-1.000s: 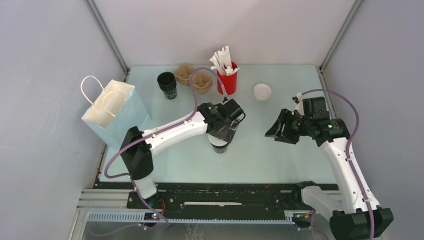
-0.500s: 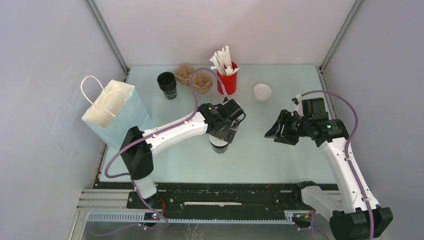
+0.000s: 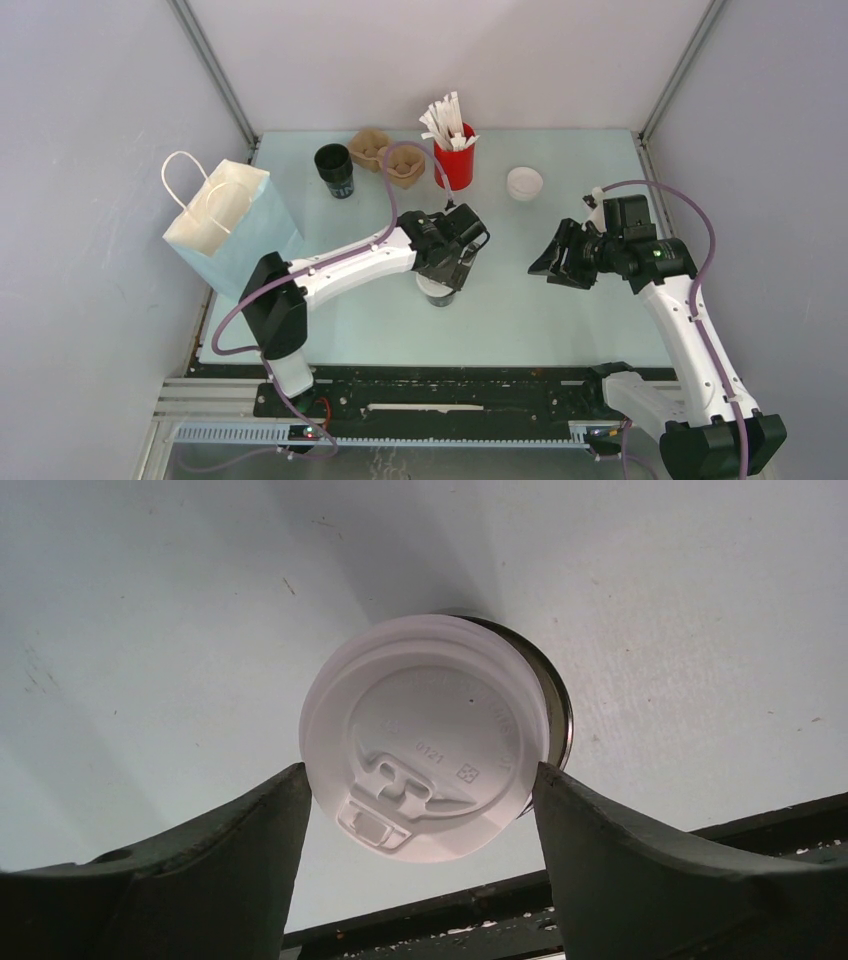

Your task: Pack the takeout coffee

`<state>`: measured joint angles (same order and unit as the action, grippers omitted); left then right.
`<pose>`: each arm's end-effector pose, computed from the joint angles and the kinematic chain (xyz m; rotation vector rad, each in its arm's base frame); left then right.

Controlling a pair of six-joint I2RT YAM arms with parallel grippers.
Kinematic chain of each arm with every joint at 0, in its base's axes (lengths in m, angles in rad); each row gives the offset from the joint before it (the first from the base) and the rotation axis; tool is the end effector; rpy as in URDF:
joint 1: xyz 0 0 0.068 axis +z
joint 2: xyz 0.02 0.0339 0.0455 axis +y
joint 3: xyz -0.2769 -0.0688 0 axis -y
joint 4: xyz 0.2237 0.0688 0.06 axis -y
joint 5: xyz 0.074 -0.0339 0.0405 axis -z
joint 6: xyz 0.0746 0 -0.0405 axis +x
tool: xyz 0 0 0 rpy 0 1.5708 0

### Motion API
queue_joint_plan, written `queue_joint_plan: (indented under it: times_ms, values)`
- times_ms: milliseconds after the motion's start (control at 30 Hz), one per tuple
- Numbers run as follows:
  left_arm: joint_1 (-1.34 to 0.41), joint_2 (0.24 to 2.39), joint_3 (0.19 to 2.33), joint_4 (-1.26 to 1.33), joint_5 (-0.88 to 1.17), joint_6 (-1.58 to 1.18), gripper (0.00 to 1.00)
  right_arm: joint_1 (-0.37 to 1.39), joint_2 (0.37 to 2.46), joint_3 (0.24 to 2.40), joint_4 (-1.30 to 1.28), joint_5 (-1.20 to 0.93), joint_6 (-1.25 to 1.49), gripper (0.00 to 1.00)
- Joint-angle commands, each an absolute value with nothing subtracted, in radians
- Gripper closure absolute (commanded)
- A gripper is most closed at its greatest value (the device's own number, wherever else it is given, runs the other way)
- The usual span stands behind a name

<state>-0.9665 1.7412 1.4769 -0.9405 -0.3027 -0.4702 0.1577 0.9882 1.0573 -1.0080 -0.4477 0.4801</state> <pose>0.2175 -0.2758 0.2503 0.5828 2.6068 -0.0186 0.1629 0.0586 0.3060 0.2229 2.5585 0.8162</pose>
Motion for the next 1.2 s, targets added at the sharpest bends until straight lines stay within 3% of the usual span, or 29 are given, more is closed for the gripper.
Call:
queue_joint_plan:
  times_ms: [0,467,900,1000,1100,1167]
  values:
    - [-0.972,1.733,1.478,-0.917,-0.315,-0.467,0.16,0.167,0.98,1.06,-0.983,-0.456,0.494,0.4]
    - [-0.973,1.691,1.5,-0.922,-0.295,-0.457,0.01,0.209,1.02,1.059,-0.939,-0.461,0.515,0.4]
    - [-0.968,1.562,1.557,-0.959,-0.285,-0.489,0.0,0.27,1.082,1.06,-0.881,-0.459,0.539,0.39]
    - [-0.951,1.467,1.546,-0.972,-0.257,-0.515,0.0,0.296,1.118,1.059,-0.83,-0.481,0.572,0.29]
    - [-0.838,1.328,1.392,-0.886,-0.114,-0.554,0.0,0.36,1.182,1.06,-0.757,-0.496,0.61,0.18]
    - [-0.728,1.237,1.252,-0.774,0.054,-0.597,0.0,0.403,1.237,1.061,-0.706,-0.518,0.637,0.02]
